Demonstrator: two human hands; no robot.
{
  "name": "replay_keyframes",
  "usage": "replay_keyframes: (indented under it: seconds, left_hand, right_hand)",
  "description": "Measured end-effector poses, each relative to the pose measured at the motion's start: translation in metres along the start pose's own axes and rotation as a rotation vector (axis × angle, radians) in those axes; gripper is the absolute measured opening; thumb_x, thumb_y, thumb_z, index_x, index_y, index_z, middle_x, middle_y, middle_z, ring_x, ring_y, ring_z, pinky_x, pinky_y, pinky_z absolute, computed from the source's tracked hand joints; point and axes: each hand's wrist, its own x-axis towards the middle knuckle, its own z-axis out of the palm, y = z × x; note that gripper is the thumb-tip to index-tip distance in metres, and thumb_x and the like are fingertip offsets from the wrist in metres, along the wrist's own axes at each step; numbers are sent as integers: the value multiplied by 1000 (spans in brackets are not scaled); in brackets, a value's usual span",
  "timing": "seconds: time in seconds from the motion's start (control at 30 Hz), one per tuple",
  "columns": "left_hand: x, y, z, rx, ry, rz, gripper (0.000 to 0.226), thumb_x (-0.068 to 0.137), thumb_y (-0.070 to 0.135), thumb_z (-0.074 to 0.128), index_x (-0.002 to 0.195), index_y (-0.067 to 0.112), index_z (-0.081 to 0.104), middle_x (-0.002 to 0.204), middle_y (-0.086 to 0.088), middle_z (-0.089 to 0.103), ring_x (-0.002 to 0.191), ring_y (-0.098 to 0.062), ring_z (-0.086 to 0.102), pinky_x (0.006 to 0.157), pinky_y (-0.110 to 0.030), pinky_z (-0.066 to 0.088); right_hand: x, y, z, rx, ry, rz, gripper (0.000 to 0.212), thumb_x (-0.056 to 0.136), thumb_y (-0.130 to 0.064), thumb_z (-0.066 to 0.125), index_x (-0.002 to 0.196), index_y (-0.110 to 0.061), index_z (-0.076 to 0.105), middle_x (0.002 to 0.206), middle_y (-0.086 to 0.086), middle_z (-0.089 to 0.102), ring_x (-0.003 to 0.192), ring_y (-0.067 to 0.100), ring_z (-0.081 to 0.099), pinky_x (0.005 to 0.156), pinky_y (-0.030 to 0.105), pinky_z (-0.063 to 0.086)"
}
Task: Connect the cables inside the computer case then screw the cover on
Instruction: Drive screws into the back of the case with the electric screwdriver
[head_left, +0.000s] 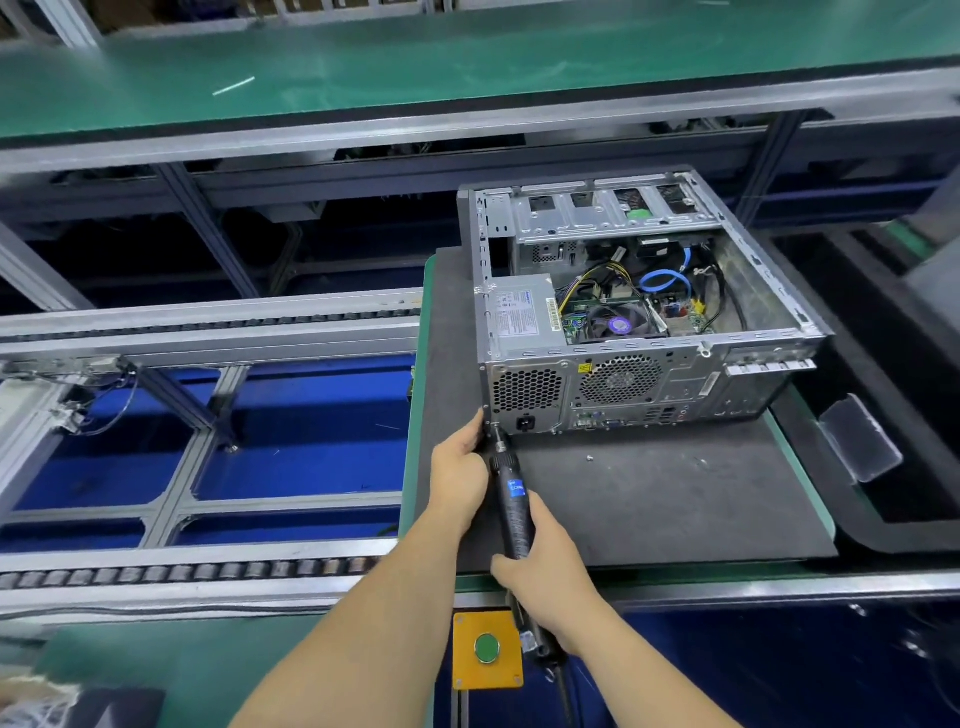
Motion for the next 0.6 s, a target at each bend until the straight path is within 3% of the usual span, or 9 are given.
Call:
replay_keyframes:
  seconds: [0.1, 0.23, 0.37, 0.43, 0.5, 0.6]
  left_hand:
    - [-1, 0, 0, 13, -16, 16, 76, 80, -25, 37, 140, 20, 55, 130, 10, 61, 122, -5, 54, 108, -22, 36]
    - [-5, 4, 3, 20, 15, 23, 72, 82, -20, 39, 140, 20, 57, 128, 8, 63, 121, -7, 57, 110, -28, 39]
    - [-31, -3, 23, 149, 313, 91, 41, 89, 1, 52, 124, 20, 62, 112, 7, 66, 108, -14, 60, 101, -32, 45]
    - [-48, -11, 39, 372, 380, 219, 23, 88, 12, 59, 109, 23, 63, 100, 8, 61, 97, -19, 57, 91, -40, 46]
    - [-58, -13, 61, 683, 237, 279, 17, 92, 26, 60, 108, 26, 64, 103, 7, 62, 101, -22, 54, 87, -40, 40]
    - [-54, -2, 86, 980, 13, 295, 34, 99, 39, 52, 132, 32, 56, 121, 4, 57, 113, -22, 49, 91, -39, 40]
  right_hand:
    - [-2, -1, -5, 21, -13, 2, 69, 79, -10, 70, 133, -45, 44, 108, -9, 64, 93, 11, 65, 67, 17, 56]
    - [-4, -7, -19, 3, -36, 3, 61, 79, -13, 72, 119, -53, 47, 108, -5, 65, 94, 16, 66, 82, 33, 61]
    - [-17, -1, -48, 17, -32, 55, 49, 88, -19, 68, 128, -41, 49, 105, 0, 65, 77, 17, 65, 62, 32, 54]
    - [-25, 6, -72, 41, 18, 75, 41, 90, -20, 67, 123, -40, 52, 100, 4, 67, 61, 16, 65, 51, 28, 52]
    - [-30, 13, -97, 28, 82, 88, 38, 90, -19, 67, 121, -36, 53, 97, 8, 67, 53, 19, 64, 48, 29, 52]
    - [-33, 23, -131, -17, 103, 111, 42, 90, -17, 66, 126, -33, 51, 101, 6, 66, 50, 20, 63, 46, 28, 51]
